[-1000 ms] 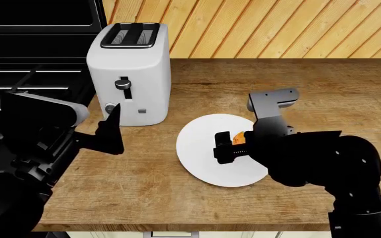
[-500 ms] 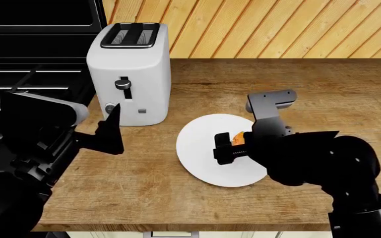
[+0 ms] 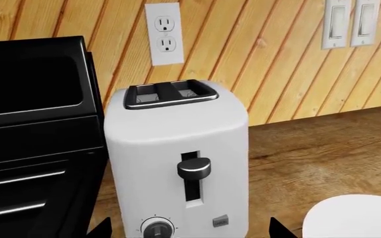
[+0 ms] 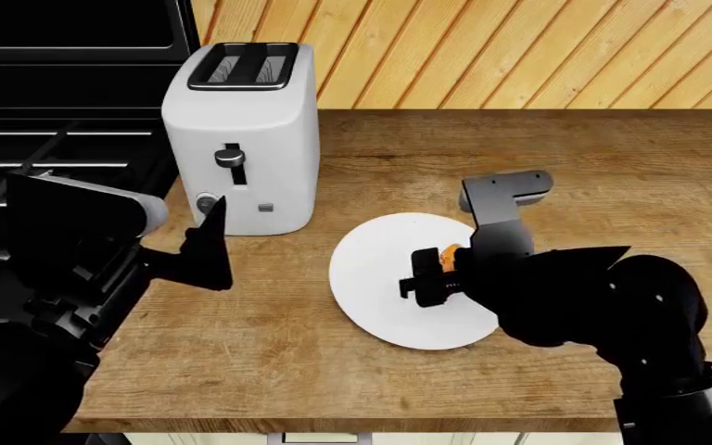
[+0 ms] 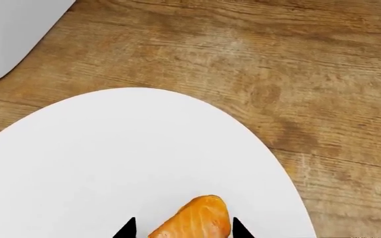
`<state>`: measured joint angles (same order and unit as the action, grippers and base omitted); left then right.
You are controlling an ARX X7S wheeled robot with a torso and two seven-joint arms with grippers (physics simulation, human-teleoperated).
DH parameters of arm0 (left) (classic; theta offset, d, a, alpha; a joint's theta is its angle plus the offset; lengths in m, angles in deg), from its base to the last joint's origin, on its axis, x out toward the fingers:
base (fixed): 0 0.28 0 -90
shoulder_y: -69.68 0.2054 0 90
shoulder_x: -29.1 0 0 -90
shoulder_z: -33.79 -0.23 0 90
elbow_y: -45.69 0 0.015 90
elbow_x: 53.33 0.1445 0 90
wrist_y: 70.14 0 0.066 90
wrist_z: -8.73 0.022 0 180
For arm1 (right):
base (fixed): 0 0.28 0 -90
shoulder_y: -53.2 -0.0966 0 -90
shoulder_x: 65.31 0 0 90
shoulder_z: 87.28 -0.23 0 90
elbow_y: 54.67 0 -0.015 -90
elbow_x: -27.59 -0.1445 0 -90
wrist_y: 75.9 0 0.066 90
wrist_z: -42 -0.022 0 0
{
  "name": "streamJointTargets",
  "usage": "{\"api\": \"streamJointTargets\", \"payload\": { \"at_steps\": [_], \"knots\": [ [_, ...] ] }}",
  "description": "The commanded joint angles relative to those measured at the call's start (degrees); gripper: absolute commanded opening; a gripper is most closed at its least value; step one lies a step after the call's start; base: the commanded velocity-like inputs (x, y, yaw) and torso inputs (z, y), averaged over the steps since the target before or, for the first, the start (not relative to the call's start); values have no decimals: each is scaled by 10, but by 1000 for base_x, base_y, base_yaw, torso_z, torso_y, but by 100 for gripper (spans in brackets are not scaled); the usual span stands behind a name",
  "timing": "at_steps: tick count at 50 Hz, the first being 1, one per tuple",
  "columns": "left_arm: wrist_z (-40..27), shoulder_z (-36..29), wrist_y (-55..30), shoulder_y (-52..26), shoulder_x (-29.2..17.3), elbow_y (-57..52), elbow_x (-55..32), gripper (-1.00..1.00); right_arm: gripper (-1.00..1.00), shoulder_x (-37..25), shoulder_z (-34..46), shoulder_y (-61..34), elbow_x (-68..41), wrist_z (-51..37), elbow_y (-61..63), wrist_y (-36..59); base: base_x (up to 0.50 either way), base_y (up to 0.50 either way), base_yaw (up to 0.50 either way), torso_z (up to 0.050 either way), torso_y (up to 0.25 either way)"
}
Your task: Frozen meat rests on a plate on the counter. Retrieve the meat and place it in a pot on a burner. Then turn the burner on.
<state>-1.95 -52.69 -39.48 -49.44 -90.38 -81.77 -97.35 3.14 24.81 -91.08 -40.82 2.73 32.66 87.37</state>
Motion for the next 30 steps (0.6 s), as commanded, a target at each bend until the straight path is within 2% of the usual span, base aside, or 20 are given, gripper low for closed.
{"api": "streamJointTargets", "payload": {
  "at_steps": [1,16,30],
  "knots": [
    [-5,-1,-3,-1,-1,-3,-5,100,-100,-5,3,2,0,-7,10,0,0,0,0,0,0],
    [-13,11,-10,3,-6,-21,-20,100,-100,-11,-12,3,-26,-43,51,11,0,0,0,0,0],
    [-33,43,-31,7,-13,-66,-59,100,-100,-26,-48,12,-91,-117,149,35,0,0,0,0,0]
  ]
}}
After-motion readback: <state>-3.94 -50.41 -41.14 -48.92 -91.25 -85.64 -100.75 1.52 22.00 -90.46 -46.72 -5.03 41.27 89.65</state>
